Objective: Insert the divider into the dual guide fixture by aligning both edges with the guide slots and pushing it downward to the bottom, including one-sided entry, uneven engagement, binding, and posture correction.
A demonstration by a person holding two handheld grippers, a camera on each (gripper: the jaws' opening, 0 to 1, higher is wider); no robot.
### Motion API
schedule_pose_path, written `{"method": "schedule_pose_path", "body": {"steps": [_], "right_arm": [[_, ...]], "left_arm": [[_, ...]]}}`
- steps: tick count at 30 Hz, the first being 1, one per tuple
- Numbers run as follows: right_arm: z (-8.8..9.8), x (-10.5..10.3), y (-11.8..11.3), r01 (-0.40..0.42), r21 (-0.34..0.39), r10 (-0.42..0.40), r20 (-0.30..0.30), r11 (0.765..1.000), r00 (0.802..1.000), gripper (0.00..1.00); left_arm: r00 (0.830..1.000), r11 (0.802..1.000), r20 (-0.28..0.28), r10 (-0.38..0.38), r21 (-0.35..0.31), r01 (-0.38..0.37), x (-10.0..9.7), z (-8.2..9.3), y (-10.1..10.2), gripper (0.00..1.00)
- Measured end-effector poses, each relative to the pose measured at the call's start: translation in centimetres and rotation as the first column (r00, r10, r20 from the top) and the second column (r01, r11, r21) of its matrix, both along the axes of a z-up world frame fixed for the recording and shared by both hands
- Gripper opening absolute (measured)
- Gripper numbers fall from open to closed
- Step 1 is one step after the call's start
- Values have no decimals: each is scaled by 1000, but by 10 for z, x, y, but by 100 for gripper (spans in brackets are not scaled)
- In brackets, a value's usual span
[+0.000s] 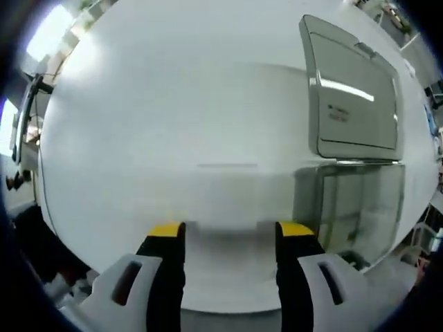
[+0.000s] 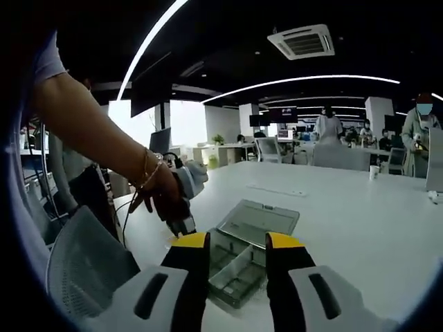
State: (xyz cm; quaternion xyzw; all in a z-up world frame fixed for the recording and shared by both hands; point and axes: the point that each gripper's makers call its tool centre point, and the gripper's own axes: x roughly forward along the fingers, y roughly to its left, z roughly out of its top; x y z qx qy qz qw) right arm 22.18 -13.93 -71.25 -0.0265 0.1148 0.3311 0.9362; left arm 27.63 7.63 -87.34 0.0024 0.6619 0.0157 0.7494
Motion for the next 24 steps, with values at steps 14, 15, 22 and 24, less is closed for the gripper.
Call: {"method": "schedule_pose_path", "body": {"steps": [14, 15, 22, 24], "right_arm": [[2, 0, 0, -9, -14, 9, 19, 1000, 1000, 26], [2, 0, 0, -9, -14, 9, 18, 1000, 1000, 25], [1, 0, -1, -3, -16, 3, 11, 1000, 1000, 23], [1, 0, -1, -1, -15, 1, 10, 1000, 1000, 23]], "left_arm": [[1000, 1000, -1, 6, 1, -6, 0, 0, -2, 46], [1000, 1000, -2, 5, 1, -5, 0, 0, -3, 45], [1000, 1000, -4, -5, 2, 5, 0, 1, -3, 36], [1000, 1000, -3, -2, 2, 2, 0, 2, -1, 31]]}}
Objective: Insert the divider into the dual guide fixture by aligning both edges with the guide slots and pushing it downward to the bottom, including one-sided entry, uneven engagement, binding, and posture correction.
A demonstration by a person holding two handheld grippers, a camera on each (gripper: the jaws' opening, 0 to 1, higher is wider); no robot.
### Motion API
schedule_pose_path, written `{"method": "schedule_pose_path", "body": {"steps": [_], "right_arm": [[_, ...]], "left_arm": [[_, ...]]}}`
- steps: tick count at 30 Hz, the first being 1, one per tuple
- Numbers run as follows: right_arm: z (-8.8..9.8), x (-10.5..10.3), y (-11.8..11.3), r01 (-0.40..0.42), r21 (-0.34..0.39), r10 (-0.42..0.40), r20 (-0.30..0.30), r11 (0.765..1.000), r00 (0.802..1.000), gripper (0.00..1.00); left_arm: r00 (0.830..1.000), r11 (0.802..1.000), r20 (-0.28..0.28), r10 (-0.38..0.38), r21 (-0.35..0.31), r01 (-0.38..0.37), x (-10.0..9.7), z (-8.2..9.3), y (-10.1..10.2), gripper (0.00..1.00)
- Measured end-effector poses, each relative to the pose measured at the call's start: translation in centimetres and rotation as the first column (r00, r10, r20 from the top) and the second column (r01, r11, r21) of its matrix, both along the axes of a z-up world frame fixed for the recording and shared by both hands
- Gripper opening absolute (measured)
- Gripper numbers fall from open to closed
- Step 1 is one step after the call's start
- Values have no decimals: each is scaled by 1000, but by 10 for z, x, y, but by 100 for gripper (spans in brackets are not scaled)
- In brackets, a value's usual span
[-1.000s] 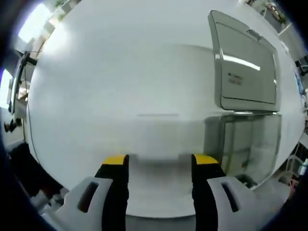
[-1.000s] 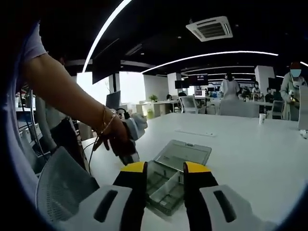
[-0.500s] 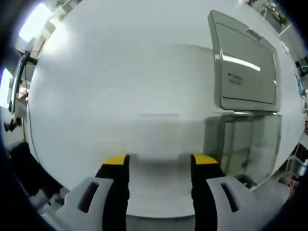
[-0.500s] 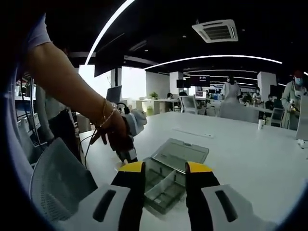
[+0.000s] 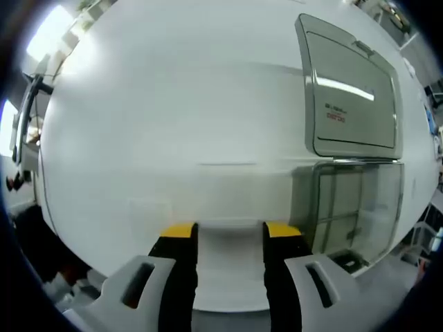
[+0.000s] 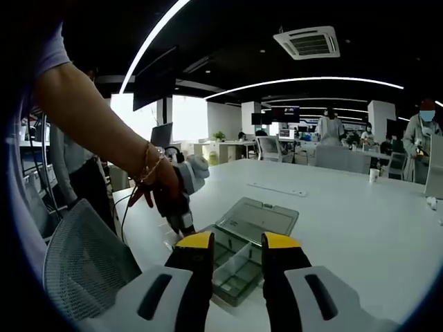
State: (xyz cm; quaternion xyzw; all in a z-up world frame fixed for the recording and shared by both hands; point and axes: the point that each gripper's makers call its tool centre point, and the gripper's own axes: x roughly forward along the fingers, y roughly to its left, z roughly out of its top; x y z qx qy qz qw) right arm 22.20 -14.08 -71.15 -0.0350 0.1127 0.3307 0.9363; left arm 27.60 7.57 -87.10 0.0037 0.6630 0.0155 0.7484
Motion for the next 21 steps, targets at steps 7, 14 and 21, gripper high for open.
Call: {"method": "schedule_pose_path", "body": {"steps": [7, 14, 21], "right_arm": [[-1, -1, 2, -6, -4, 6, -5, 1000, 1000, 21], [-2, -1, 1, -3, -6, 3, -6, 1000, 1000, 20], [-2, -1, 1, -2, -7, 2, -9, 1000, 1000, 19]], "left_arm": [[1000, 1000, 2, 16, -1, -16, 0, -1, 0, 31], [1000, 1000, 2, 20, -3, -20, 0, -1, 0, 31], [1000, 1000, 0, 15, -8, -15, 0, -1, 0, 31]]}}
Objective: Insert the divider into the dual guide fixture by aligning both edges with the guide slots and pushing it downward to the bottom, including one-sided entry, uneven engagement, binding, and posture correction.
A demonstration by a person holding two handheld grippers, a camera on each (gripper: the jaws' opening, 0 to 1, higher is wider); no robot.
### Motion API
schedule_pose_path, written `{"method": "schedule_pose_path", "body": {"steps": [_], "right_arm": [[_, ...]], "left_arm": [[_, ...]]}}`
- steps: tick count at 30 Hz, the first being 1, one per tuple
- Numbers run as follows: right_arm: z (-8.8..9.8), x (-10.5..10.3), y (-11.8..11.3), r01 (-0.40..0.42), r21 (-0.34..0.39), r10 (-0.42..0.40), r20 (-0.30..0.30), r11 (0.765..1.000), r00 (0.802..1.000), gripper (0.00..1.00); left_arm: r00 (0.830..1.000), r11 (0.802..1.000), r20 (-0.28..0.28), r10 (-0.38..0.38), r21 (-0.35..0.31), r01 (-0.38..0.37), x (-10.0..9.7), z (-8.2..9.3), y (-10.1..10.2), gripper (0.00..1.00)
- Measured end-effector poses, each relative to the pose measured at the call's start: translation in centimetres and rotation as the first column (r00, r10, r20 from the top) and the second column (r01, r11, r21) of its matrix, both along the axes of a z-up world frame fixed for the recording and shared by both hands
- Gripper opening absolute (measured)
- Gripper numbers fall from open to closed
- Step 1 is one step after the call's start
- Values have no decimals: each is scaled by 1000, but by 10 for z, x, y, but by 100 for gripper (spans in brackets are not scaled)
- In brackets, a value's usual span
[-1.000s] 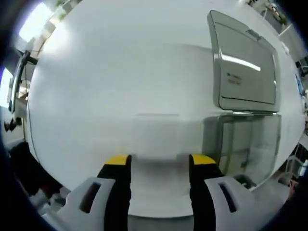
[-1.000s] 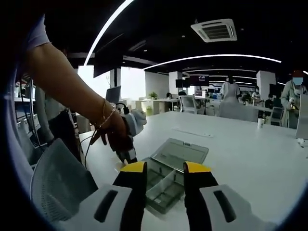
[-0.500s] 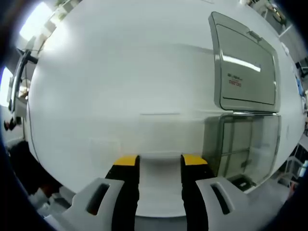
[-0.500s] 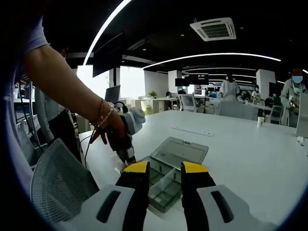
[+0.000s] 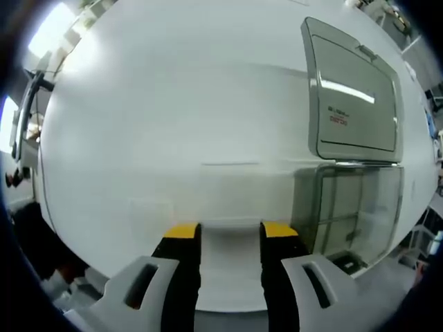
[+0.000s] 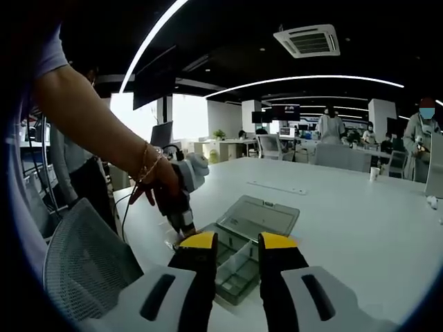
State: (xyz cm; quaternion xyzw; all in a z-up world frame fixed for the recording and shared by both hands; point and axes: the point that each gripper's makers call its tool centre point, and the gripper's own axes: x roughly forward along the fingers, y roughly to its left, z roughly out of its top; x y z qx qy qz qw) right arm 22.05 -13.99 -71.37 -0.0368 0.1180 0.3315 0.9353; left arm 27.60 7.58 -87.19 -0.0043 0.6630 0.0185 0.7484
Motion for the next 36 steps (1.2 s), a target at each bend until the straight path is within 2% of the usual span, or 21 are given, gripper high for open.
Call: {"method": "schedule_pose_path", "body": {"steps": [36], "right_arm": [[-1, 0, 0, -1, -12, 1, -4, 1000, 1000, 17]], "left_arm": [[1000, 999, 9, 12, -41, -12, -2, 5, -2, 30]]}}
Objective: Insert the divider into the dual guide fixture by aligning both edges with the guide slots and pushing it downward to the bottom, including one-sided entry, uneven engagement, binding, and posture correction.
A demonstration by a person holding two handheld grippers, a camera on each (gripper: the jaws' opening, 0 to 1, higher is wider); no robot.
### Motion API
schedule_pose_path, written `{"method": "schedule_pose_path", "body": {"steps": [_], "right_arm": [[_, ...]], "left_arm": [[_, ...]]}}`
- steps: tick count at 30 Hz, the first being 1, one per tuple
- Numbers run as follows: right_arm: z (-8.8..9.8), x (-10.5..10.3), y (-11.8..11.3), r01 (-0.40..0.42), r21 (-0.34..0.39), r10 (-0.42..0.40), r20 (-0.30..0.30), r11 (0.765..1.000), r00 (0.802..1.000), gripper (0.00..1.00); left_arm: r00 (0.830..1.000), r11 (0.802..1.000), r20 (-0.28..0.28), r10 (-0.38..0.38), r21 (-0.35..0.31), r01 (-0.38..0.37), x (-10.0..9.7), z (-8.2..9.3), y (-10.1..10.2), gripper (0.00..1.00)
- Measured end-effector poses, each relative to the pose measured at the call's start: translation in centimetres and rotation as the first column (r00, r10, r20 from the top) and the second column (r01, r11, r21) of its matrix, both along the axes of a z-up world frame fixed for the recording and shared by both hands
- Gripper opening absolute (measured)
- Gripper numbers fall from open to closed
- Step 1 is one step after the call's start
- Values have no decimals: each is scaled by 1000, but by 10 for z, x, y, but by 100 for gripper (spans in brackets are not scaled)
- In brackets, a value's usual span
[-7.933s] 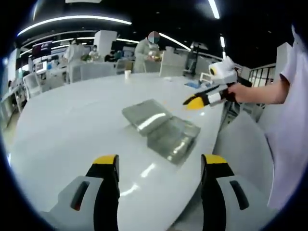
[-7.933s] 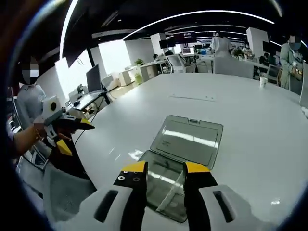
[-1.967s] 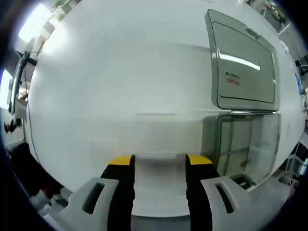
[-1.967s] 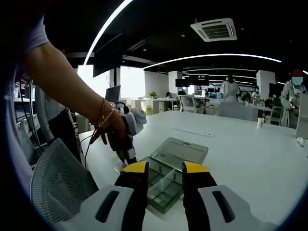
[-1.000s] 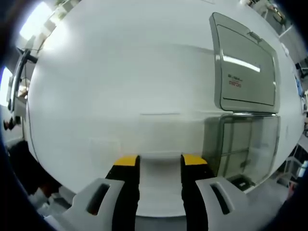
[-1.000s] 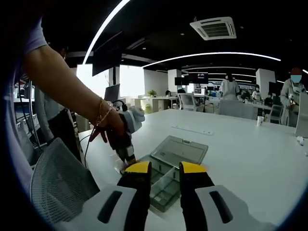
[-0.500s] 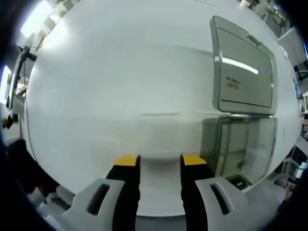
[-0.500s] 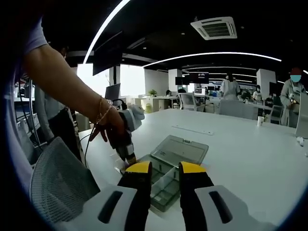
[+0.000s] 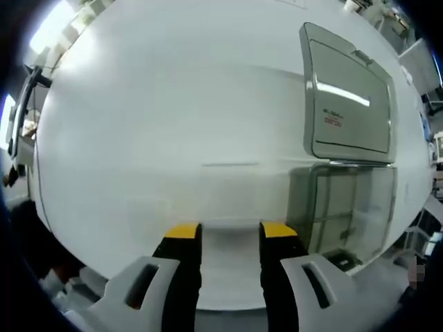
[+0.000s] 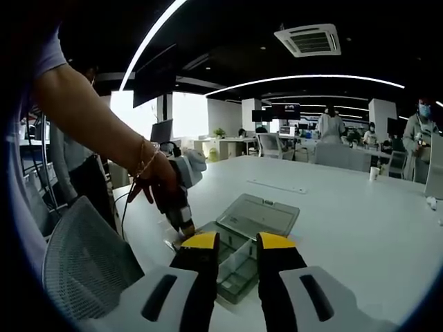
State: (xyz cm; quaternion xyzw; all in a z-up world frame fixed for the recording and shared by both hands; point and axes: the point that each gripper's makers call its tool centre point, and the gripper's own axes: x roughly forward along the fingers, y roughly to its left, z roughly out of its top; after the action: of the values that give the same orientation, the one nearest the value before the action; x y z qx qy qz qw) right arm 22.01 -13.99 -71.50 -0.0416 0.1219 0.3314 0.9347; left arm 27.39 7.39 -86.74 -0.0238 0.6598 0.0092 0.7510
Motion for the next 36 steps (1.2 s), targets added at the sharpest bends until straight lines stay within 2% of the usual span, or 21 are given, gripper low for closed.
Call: {"method": "schedule_pose_path", "body": {"steps": [14, 28, 33, 36], "right_arm": [[-1, 0, 0, -1, -5, 1, -2, 1000, 1000, 17], [-4, 0, 0, 3, -20, -3, -10, 1000, 1000, 17], [-2, 0, 1, 2, -5, -2, -8, 1000, 1000, 22], [1, -1, 5, -10, 20, 10, -6, 1000, 1000, 30]], "left_arm": [[999, 999, 30, 10, -38, -9, 3, 7, 1, 30], [994, 989, 80, 69, -137, -57, 1, 12, 8, 30], [989, 979, 109, 100, -187, -78, 4, 20, 12, 30], [987, 975, 123, 104, -207, -77, 5, 25, 14, 30]]}}
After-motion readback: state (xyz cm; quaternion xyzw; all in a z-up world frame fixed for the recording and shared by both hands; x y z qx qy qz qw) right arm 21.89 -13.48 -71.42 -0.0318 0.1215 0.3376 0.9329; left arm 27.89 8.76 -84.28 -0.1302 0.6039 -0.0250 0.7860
